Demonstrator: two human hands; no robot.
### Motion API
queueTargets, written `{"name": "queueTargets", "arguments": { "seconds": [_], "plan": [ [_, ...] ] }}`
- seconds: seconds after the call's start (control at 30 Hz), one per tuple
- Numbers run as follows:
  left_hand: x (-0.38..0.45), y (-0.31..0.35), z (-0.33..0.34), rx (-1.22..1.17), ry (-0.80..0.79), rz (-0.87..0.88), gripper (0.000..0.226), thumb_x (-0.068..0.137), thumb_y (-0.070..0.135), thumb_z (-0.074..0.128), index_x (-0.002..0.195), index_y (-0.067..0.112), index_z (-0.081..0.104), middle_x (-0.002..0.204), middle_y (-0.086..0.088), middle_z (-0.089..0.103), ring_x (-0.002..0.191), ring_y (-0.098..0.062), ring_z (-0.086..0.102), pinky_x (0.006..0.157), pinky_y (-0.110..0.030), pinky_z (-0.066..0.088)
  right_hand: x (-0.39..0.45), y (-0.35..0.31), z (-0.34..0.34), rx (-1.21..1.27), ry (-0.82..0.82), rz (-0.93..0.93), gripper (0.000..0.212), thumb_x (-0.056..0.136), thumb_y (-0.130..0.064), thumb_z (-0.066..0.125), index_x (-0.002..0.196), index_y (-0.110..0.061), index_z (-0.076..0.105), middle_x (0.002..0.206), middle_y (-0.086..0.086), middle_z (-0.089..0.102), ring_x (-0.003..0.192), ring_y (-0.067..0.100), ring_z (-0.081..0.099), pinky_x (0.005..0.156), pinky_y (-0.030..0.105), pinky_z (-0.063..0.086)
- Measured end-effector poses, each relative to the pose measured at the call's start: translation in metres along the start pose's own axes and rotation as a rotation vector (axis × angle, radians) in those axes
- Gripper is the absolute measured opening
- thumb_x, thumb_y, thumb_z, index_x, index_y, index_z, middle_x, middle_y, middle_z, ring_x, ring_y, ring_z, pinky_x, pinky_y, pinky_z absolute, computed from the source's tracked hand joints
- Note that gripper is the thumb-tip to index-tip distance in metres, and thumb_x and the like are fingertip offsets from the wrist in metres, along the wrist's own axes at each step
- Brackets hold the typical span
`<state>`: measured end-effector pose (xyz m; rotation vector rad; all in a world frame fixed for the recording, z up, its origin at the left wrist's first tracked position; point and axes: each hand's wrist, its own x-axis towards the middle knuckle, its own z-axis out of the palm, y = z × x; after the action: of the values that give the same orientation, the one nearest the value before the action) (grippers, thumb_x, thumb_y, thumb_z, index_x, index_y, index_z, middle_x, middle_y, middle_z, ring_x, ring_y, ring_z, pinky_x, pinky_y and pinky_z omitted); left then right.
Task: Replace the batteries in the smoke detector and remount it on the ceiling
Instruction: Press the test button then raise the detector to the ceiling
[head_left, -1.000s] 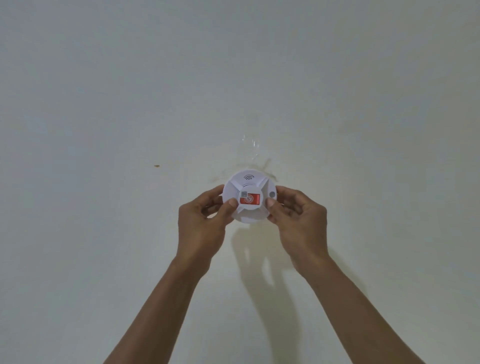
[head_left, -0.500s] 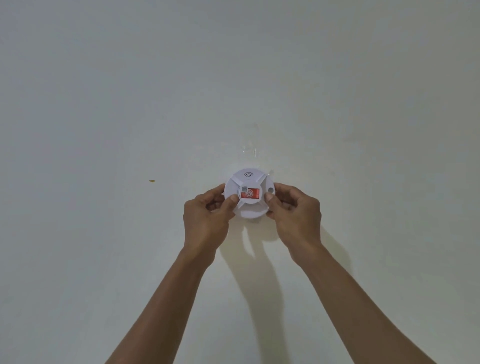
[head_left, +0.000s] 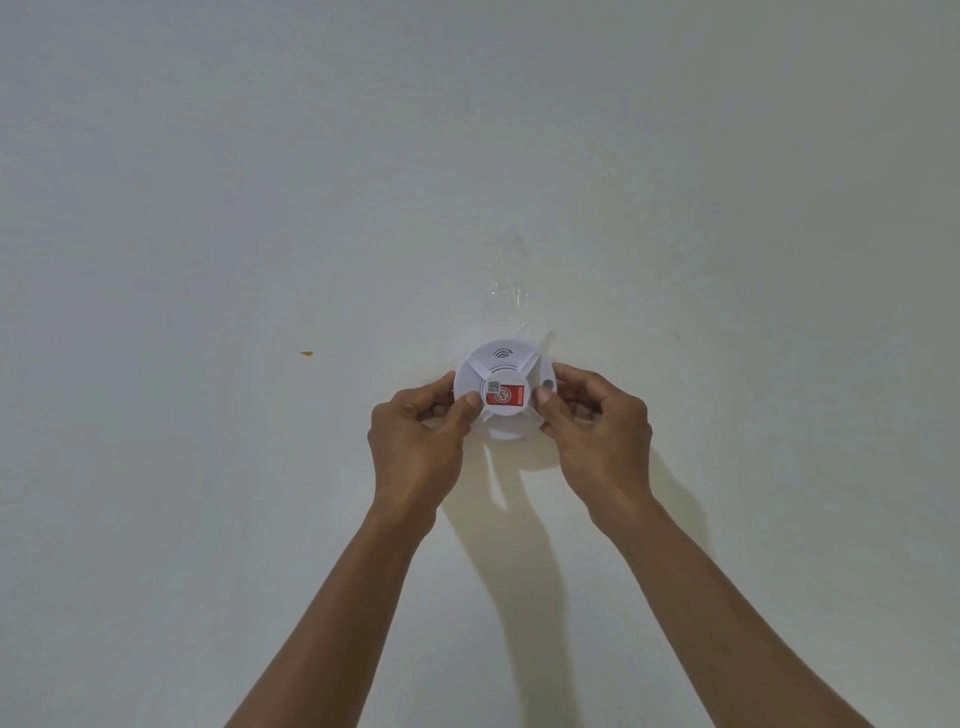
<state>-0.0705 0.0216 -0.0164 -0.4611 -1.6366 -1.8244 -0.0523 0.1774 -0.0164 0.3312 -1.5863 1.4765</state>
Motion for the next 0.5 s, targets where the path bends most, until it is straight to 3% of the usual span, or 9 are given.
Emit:
{"name": "queueTargets", "arguments": {
  "seconds": [0.33, 0.5],
  "plan": [
    [0.0019, 0.0037, -0.0026, -0.039, 0.002, -0.059, 0.041, 0.078, 0.020, 0.086, 0.117, 0.017, 0.075, 0.099, -0.008, 0.078, 0.095, -0.023, 0.075, 0.092, -0.045, 0.059, -0.0016, 0.0007, -0.0007, 0.006, 0.001, 0.047, 0.022, 0.086, -0.026, 0.075, 0.107, -0.032, 0.072, 0.087, -0.013, 0.075, 0.087, 0.007, 0.071, 0.085, 0.042, 0.059],
    [0.0008, 0.0063, -0.0018, -0.057, 0.025, -0.064, 0.032, 0.077, 0.019, 0.086, 0.106, 0.026, 0.074, 0.098, -0.012, 0.076, 0.093, -0.028, 0.075, 0.090, -0.048, 0.059, -0.0016, -0.0011, -0.0003, 0.009, -0.005, 0.058, 0.023, 0.086, -0.026, 0.074, 0.110, -0.028, 0.072, 0.089, -0.013, 0.074, 0.088, 0.006, 0.070, 0.085, 0.042, 0.059]
  ]
}}
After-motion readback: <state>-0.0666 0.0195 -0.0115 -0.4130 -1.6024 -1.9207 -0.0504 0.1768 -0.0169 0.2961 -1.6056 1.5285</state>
